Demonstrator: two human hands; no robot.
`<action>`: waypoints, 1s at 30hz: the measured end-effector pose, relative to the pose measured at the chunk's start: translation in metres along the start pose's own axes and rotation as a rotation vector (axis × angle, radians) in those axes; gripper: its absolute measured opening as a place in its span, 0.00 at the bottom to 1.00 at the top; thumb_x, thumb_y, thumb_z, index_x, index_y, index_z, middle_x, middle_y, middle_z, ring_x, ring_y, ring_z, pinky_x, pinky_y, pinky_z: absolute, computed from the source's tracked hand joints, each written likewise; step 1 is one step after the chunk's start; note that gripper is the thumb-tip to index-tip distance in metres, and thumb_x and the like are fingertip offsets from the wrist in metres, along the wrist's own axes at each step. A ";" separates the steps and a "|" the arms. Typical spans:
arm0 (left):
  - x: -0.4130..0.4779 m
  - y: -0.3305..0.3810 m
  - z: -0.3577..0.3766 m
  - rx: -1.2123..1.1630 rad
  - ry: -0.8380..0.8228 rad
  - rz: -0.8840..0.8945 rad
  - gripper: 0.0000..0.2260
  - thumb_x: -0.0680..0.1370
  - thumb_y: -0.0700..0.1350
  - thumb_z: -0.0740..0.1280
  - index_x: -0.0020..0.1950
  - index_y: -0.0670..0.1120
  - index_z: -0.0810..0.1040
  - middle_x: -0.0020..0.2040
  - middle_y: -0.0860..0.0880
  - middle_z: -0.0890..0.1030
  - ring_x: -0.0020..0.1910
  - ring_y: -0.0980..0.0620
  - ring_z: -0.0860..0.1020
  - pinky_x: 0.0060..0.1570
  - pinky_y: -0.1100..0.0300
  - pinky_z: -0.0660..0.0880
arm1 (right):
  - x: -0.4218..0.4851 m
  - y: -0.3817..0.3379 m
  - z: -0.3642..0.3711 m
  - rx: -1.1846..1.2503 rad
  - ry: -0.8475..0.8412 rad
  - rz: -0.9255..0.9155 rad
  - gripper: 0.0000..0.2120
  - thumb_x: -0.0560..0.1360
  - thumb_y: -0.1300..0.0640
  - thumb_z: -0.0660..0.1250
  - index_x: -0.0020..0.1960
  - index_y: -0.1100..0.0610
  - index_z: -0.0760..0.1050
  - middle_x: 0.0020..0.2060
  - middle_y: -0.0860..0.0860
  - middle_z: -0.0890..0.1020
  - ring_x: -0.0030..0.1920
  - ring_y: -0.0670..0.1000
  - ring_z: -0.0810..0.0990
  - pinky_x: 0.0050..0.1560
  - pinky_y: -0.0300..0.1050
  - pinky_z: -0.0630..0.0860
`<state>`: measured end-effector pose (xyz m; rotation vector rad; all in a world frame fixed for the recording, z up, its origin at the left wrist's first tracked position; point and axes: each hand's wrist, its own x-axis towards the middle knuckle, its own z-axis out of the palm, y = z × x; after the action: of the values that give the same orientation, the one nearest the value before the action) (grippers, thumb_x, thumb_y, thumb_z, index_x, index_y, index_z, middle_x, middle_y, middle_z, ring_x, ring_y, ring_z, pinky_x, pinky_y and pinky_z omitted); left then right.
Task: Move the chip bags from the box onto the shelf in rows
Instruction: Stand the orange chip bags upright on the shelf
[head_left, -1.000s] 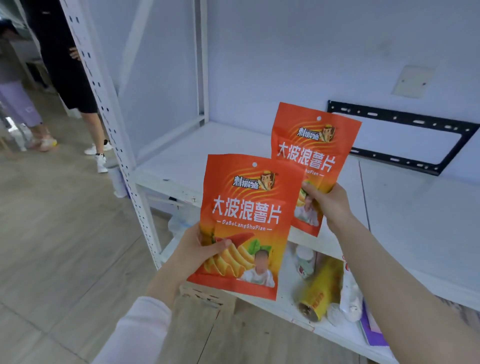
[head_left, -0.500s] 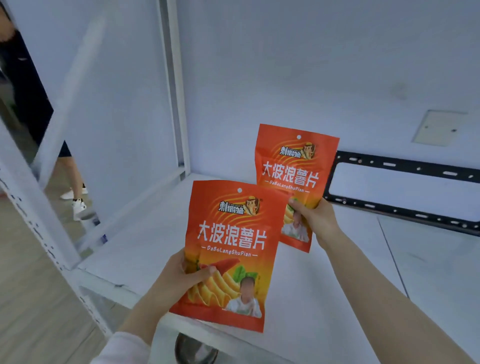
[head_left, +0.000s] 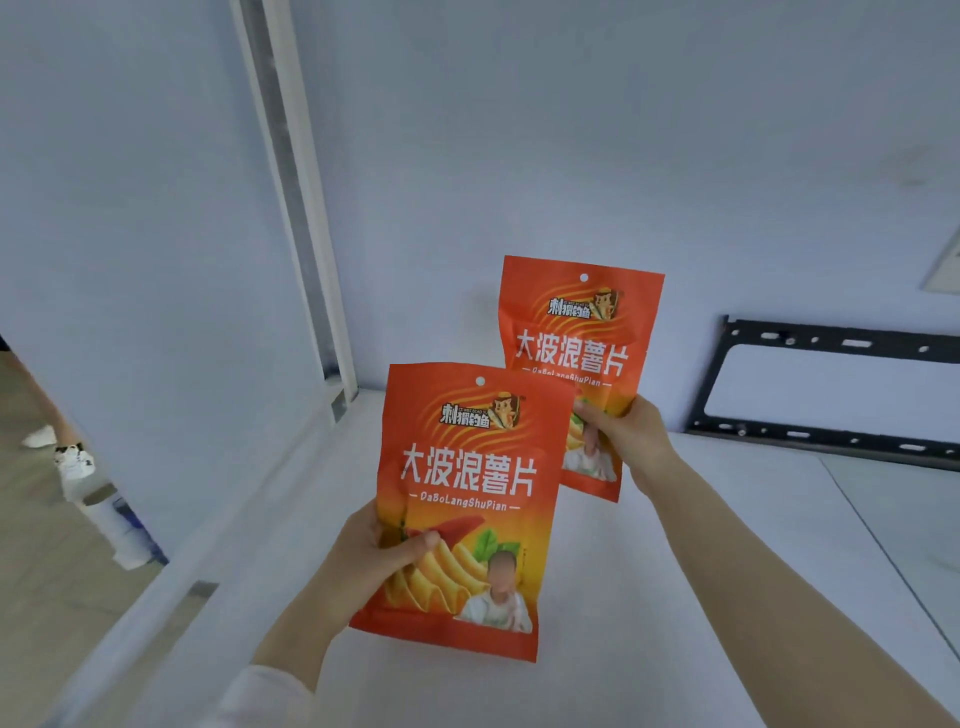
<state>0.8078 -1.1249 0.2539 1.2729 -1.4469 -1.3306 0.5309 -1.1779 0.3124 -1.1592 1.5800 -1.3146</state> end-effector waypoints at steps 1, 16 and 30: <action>0.011 0.000 -0.004 -0.001 -0.004 0.002 0.33 0.53 0.64 0.76 0.55 0.55 0.77 0.49 0.55 0.84 0.51 0.54 0.81 0.56 0.52 0.76 | 0.007 0.000 0.005 -0.007 0.010 0.005 0.07 0.71 0.56 0.71 0.39 0.56 0.74 0.36 0.61 0.80 0.36 0.54 0.80 0.45 0.44 0.79; 0.107 -0.010 -0.027 0.010 0.028 -0.047 0.19 0.65 0.52 0.76 0.53 0.58 0.76 0.49 0.59 0.83 0.52 0.58 0.80 0.56 0.56 0.75 | 0.114 0.024 0.085 0.001 -0.038 0.074 0.08 0.70 0.63 0.71 0.47 0.57 0.75 0.34 0.47 0.81 0.31 0.44 0.80 0.34 0.38 0.77; 0.127 -0.024 -0.033 -0.039 0.112 -0.091 0.24 0.65 0.55 0.75 0.58 0.54 0.73 0.50 0.55 0.83 0.52 0.54 0.81 0.56 0.52 0.76 | 0.142 0.039 0.105 0.137 -0.027 0.060 0.10 0.70 0.61 0.72 0.48 0.56 0.74 0.46 0.62 0.82 0.43 0.64 0.81 0.35 0.39 0.79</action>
<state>0.8188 -1.2542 0.2246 1.3799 -1.2934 -1.3189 0.5811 -1.3423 0.2543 -1.0337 1.4701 -1.3397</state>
